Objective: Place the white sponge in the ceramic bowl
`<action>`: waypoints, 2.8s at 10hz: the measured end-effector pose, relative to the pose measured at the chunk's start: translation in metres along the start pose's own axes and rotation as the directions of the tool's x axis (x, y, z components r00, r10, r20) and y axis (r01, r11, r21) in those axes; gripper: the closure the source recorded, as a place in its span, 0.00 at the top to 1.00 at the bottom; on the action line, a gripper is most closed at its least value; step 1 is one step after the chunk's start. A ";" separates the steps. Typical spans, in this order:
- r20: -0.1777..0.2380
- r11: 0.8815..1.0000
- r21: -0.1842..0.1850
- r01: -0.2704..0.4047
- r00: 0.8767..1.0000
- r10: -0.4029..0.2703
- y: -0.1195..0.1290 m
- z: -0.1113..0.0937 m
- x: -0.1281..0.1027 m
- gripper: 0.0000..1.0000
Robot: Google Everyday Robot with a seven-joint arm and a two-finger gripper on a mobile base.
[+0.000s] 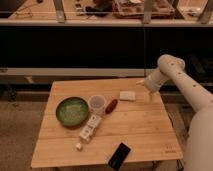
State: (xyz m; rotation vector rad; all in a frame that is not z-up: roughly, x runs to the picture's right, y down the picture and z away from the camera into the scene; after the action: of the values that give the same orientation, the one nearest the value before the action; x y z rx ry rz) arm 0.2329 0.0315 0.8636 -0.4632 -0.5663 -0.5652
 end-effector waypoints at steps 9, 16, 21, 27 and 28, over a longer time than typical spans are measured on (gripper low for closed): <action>0.000 1.000 -0.001 0.000 1.000 0.000 0.001 0.000 0.000 0.80; 0.000 1.000 -0.001 0.000 1.000 0.000 0.000 0.000 0.000 0.80; -0.041 0.999 -0.021 -0.026 0.999 0.025 -0.003 -0.012 0.000 0.80; -0.135 0.993 -0.020 -0.120 0.984 0.116 -0.048 -0.014 -0.021 0.80; -0.121 0.990 -0.020 -0.141 0.983 0.138 -0.054 -0.003 -0.024 0.80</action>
State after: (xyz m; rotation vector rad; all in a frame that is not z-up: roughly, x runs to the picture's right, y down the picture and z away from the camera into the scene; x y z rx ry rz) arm 0.1846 -0.0018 0.8601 -0.4885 -0.4089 -0.4635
